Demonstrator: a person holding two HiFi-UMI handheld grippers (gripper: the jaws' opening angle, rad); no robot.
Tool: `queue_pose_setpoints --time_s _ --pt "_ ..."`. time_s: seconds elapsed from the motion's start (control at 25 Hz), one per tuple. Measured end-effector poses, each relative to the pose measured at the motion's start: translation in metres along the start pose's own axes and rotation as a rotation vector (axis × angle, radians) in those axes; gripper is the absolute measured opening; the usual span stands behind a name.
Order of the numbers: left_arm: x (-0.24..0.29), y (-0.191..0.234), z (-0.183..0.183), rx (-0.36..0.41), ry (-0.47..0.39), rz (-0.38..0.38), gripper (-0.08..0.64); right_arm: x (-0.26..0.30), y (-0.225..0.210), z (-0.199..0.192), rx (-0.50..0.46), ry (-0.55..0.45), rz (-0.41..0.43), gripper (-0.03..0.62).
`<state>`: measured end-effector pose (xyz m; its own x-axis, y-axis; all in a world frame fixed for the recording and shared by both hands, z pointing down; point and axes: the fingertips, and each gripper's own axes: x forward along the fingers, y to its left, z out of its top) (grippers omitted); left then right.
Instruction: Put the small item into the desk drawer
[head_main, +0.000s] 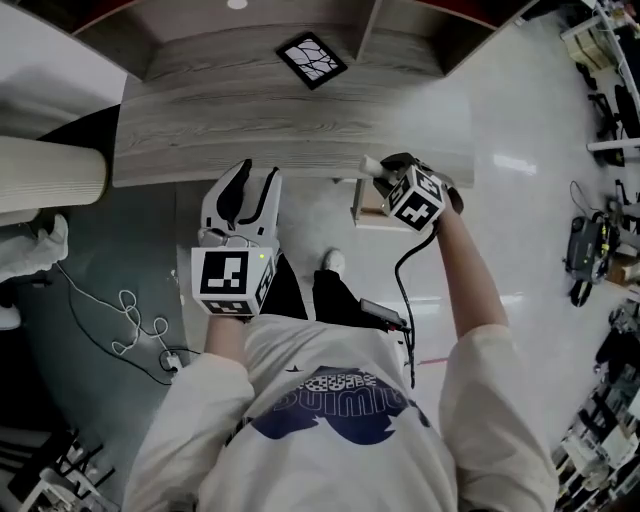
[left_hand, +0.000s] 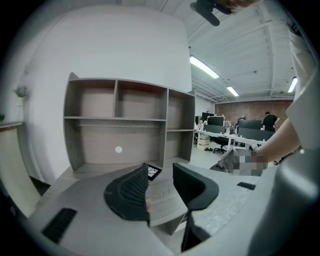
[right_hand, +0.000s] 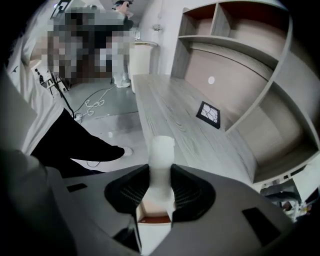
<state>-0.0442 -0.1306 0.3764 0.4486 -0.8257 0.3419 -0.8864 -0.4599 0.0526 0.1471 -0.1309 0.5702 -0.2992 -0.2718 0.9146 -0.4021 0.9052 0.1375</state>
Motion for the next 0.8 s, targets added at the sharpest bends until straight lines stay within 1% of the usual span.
queue_pose_setpoints --time_s 0.16,0.36,0.6,0.8 --pt "-0.019 -0.020 -0.013 -0.014 0.009 0.040 0.140 -0.005 0.020 -0.027 -0.034 0.017 0.023 0.129" --pt "-0.038 -0.032 -0.023 -0.013 0.033 0.049 0.140 -0.006 0.039 -0.051 -0.020 0.030 0.033 0.129" --pt "-0.041 -0.034 -0.042 -0.007 0.053 -0.012 0.140 0.006 0.056 -0.074 0.016 0.083 0.019 0.129" --pt "-0.037 -0.039 -0.063 -0.021 0.073 -0.083 0.140 0.016 0.071 -0.097 0.081 0.141 0.012 0.129"
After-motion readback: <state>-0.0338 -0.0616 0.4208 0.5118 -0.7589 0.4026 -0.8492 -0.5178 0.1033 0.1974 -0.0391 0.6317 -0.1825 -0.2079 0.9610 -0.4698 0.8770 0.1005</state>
